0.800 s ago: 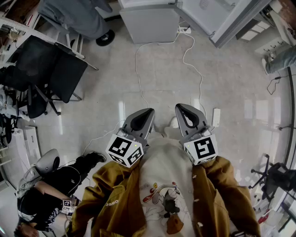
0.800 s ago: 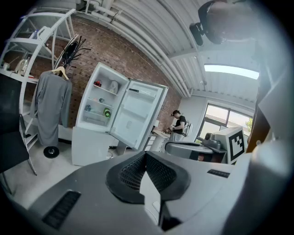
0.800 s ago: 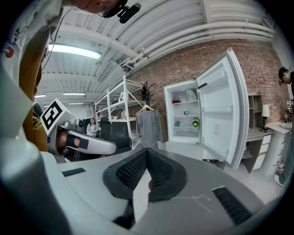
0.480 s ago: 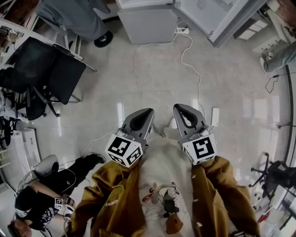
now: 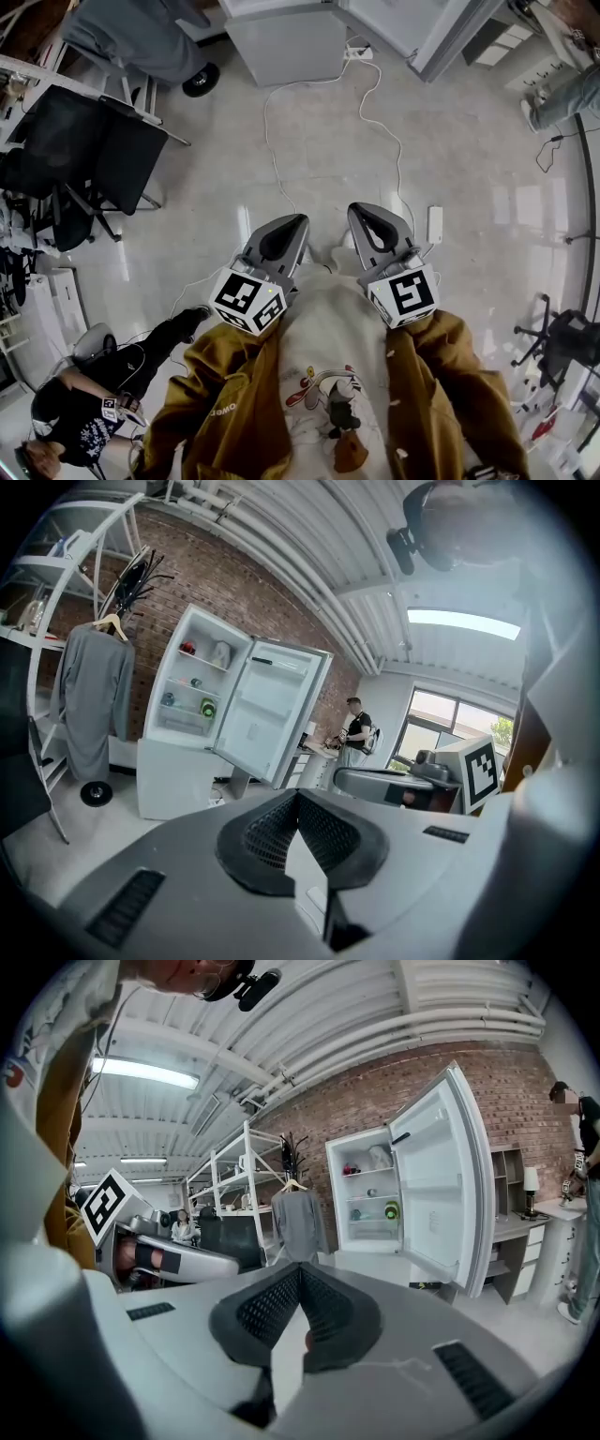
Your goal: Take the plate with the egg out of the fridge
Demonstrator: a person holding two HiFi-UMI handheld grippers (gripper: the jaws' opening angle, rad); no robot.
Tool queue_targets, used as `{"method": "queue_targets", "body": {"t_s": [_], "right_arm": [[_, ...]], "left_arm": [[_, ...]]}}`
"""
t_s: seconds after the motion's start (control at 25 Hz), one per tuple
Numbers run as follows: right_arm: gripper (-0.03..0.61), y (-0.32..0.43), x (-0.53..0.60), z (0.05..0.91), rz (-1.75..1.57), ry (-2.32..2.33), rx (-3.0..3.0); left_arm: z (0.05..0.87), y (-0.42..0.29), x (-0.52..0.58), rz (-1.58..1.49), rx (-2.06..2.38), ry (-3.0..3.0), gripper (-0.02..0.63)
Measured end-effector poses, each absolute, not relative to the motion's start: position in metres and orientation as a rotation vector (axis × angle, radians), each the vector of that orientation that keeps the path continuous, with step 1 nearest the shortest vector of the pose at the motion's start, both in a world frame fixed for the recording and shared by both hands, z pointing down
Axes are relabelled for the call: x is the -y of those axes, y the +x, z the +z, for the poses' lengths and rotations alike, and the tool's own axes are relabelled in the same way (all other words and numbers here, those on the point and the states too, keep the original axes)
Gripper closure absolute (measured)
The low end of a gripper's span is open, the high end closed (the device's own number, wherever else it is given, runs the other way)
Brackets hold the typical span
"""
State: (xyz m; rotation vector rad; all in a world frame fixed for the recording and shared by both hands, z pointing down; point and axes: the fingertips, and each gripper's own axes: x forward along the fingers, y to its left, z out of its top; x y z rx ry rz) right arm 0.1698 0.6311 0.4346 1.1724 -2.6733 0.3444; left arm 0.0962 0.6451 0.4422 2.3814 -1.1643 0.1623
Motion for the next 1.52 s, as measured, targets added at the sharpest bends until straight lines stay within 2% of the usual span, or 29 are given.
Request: {"method": "queue_targets", "body": {"t_s": [0.92,1.52], "right_arm": [[0.572,0.259,-0.62,0.462,0.421,1.143,2.68],[0.572,0.228,-0.552,0.477,0.46,1.092,2.628]], "left_arm": [[0.465,0.179,-0.637,0.181,1.226,2.302,0.606],[0.476,0.156,-0.554,0.134,1.183,2.284,0.606]]}}
